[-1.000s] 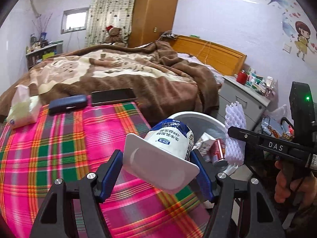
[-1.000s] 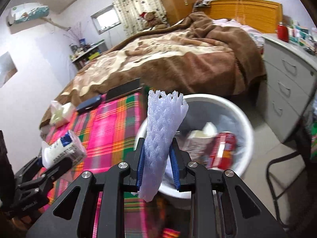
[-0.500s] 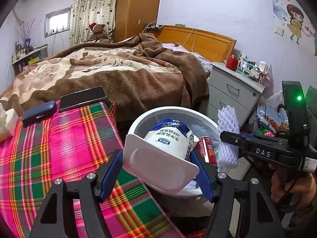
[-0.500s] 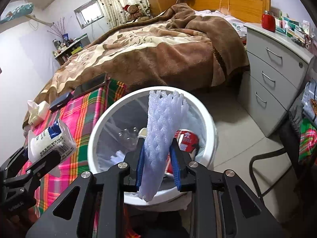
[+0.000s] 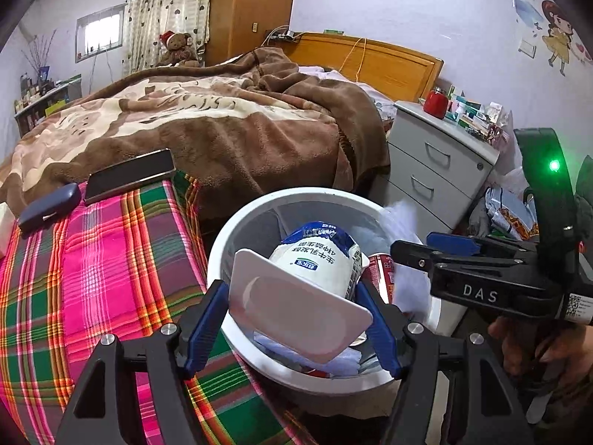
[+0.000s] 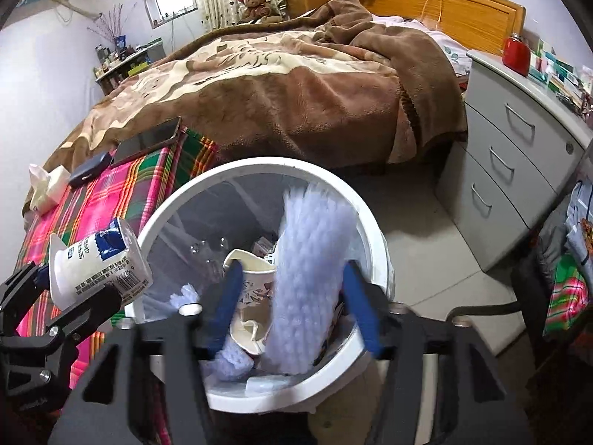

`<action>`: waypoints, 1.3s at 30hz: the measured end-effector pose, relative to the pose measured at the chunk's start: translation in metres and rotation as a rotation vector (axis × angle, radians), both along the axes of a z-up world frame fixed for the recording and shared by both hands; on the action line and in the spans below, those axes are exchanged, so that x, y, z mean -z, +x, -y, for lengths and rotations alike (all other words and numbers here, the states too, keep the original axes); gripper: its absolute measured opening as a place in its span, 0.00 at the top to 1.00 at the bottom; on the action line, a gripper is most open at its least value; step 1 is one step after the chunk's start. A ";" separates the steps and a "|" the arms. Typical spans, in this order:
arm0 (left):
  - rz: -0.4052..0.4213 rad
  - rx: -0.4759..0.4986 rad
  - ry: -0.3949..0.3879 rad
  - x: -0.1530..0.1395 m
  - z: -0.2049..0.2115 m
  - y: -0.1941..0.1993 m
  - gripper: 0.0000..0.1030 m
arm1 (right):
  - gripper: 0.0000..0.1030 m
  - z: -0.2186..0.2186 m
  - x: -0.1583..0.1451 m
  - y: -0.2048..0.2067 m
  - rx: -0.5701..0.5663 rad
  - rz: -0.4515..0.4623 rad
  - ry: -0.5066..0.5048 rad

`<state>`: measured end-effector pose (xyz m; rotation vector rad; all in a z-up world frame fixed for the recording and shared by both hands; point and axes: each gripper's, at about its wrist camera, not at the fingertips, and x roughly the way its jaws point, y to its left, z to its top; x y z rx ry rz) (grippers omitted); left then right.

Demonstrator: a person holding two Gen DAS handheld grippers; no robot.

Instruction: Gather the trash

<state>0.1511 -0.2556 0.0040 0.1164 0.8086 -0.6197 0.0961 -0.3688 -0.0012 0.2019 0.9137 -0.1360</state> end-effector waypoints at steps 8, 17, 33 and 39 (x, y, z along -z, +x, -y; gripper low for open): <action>0.001 -0.027 -0.009 0.001 -0.004 -0.003 0.23 | 0.40 0.004 -0.008 -0.009 0.021 0.047 0.021; 0.035 -0.040 -0.019 -0.011 -0.018 -0.021 0.23 | 0.40 -0.004 -0.018 -0.030 0.045 0.107 0.053; 0.144 -0.141 0.013 -0.028 -0.062 -0.086 0.23 | 0.40 -0.050 -0.027 -0.086 0.032 0.255 0.007; 0.154 -0.180 -0.002 -0.025 -0.081 -0.106 0.23 | 0.40 -0.066 -0.023 -0.098 0.020 0.286 -0.025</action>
